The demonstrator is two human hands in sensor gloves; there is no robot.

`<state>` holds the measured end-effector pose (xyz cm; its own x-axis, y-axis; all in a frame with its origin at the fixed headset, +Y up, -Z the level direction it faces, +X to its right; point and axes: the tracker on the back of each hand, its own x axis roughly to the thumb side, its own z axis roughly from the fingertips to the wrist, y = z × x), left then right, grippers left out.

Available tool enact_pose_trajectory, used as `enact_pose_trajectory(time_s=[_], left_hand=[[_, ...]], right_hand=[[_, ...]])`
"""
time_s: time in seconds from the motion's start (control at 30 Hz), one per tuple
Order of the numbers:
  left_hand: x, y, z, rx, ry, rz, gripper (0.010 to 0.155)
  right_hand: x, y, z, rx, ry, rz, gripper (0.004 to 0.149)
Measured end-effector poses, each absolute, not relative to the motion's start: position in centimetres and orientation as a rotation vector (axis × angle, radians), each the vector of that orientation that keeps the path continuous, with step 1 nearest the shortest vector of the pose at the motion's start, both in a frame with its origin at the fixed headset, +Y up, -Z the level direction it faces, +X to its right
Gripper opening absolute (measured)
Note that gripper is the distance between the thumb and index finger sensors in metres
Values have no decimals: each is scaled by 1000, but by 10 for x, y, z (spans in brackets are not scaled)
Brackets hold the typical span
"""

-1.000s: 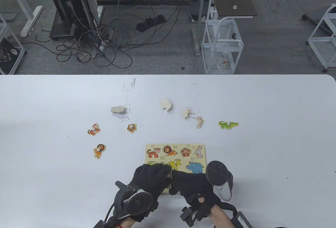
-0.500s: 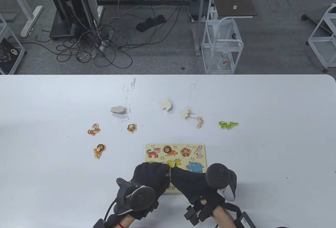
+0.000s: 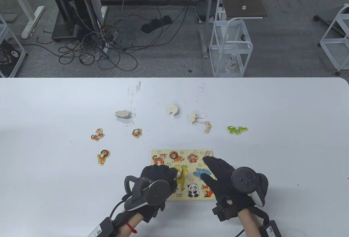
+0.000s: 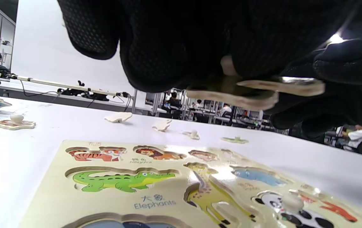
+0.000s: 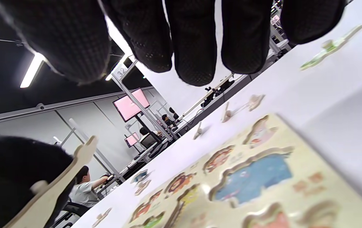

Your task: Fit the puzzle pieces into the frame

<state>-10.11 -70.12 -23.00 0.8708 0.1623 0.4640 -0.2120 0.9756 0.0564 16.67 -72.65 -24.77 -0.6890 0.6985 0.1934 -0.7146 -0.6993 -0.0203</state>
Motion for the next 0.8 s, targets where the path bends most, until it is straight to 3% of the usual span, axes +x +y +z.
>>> enact_pose_trajectory(time_s=[0.5, 0.8], left_hand=[[-64, -723, -259, -101, -459, 35, 49], [-44, -734, -273, -149, -447, -65, 49]], right_hand=[[180, -731, -253, 142, -145, 2395, 62], [182, -729, -253, 128, -165, 2387, 62]])
